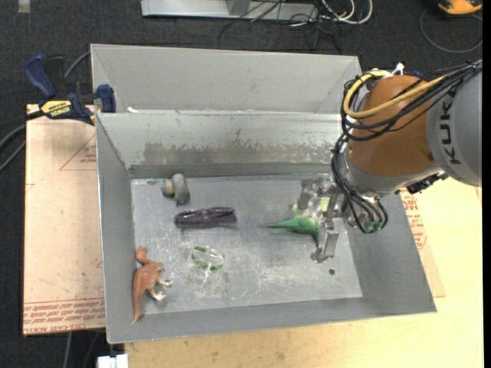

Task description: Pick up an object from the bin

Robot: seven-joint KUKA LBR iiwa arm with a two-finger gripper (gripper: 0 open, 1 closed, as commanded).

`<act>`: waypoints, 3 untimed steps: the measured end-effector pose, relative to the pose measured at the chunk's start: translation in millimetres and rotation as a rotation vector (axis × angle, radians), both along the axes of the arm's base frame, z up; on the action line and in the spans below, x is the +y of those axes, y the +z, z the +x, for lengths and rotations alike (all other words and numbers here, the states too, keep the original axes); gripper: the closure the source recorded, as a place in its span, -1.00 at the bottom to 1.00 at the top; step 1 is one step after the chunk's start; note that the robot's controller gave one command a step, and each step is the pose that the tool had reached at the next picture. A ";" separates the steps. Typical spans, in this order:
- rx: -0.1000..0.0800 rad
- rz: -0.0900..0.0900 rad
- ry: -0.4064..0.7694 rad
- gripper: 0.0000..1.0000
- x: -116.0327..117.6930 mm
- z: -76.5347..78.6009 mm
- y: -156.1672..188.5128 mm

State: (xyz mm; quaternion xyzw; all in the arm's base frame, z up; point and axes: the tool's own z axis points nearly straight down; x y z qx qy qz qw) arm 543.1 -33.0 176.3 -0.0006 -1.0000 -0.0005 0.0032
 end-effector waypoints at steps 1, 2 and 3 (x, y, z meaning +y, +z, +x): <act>-0.007 -0.001 0.002 -1.00 0.3 1.3 4.4; -0.001 -0.001 -0.017 -1.00 -69.6 34.1 -107.3; -0.007 0.000 -0.082 -1.00 -64.4 29.1 -106.8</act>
Offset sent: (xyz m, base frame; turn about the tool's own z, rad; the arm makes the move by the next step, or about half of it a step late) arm 0.0341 -0.0686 -0.1063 0.0133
